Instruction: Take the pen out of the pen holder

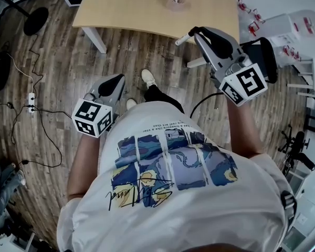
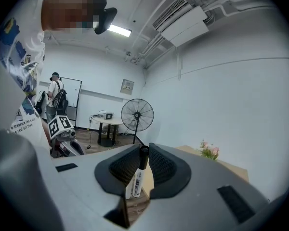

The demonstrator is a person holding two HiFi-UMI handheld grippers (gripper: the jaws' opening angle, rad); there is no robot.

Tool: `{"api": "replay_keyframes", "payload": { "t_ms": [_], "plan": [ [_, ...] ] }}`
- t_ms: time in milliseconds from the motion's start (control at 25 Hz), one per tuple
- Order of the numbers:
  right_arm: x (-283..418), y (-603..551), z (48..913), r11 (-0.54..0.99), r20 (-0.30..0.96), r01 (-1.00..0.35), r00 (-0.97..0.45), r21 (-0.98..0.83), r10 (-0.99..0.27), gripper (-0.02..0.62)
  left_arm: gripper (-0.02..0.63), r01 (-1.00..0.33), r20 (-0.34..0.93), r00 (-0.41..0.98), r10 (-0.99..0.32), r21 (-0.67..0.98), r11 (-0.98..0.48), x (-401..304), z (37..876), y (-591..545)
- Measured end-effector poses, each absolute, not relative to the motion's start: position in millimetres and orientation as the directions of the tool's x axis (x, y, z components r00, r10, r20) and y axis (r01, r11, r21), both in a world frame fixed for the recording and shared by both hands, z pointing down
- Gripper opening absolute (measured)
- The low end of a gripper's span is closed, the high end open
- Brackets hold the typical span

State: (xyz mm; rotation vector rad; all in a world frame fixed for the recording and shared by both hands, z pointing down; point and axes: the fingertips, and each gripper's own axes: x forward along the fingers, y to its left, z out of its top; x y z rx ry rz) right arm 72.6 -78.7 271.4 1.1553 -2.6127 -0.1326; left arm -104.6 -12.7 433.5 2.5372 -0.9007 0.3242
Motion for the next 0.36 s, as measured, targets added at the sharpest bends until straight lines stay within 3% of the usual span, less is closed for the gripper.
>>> {"api": "replay_keyframes", "payload": {
  "t_ms": [360],
  "plan": [
    [78.4,-76.7,273.8,0.674,0.218,-0.714,-0.638,0.191,-0.738,0.054,0.009,-0.646,0.360,0.759,-0.542,0.317,-0.694,-103.7,436.8,-11.4]
  ]
}}
